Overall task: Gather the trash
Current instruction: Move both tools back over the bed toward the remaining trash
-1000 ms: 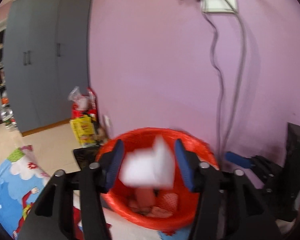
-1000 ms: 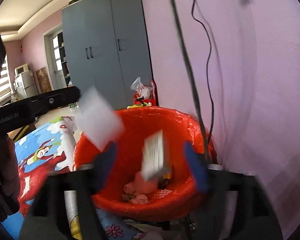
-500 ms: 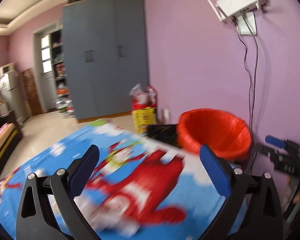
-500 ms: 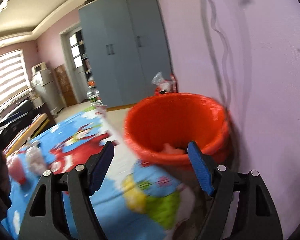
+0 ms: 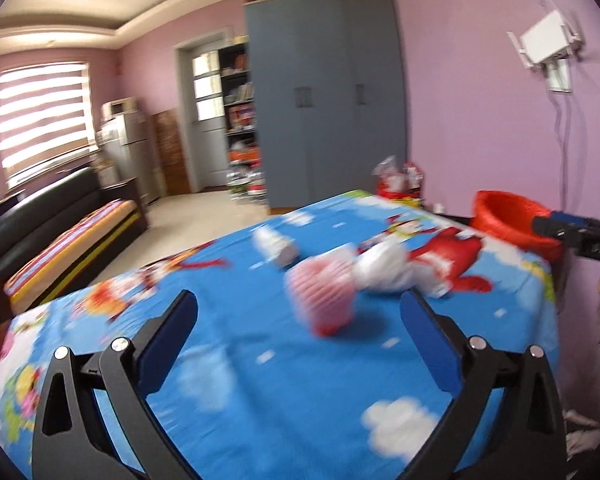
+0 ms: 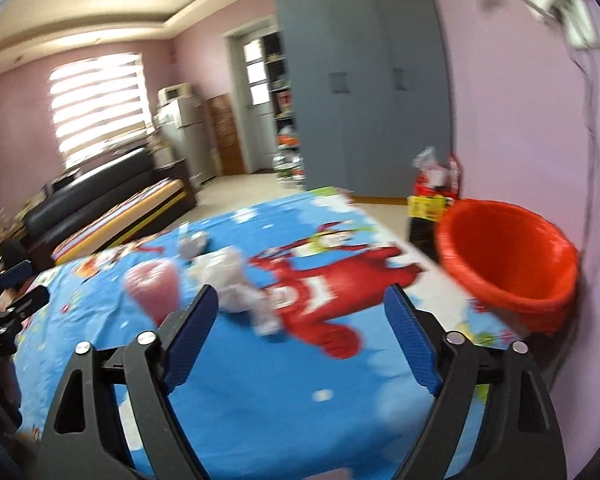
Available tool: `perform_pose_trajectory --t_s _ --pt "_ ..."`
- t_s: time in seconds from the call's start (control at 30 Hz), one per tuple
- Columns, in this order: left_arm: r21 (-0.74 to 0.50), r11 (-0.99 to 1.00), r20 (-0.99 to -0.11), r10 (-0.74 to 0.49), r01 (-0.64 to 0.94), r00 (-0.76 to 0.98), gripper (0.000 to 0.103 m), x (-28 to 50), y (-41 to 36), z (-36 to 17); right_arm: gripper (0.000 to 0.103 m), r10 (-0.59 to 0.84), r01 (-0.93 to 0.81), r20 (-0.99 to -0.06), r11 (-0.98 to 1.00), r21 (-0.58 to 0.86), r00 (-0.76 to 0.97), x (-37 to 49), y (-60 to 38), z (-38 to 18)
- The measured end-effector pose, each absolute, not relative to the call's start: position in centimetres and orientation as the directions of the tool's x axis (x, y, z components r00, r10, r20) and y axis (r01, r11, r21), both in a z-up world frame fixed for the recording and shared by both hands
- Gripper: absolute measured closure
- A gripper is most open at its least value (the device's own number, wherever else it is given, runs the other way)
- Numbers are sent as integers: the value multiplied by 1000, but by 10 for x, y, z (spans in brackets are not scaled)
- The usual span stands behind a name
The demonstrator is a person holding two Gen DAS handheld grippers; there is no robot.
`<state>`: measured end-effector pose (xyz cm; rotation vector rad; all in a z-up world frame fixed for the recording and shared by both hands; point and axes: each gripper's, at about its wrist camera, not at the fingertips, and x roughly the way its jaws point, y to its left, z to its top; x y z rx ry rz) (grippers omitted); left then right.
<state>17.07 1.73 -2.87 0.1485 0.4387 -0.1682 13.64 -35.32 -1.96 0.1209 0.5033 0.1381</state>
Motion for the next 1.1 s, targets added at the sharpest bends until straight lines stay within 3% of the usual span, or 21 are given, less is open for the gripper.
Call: perform_pose_trajectory --t_s 0.27,0.67,0.9,1.1 --pt "70 996 -426 -18 53 905 5 143 89 -41 21 223 -187 -515 975 122 828 139 -283 -19" --pt "61 998 -433 10 18 901 5 156 110 -58 20 265 -265 -569 960 85 778 154 -220 -39" --pt "6 1000 -488 30 -31 872 5 179 123 -84 20 242 -244 -631 966 85 737 172 -220 -69" --pt "56 998 -502 10 21 865 5 205 106 -88 20 220 -221 -665 972 84 714 197 -231 -90"
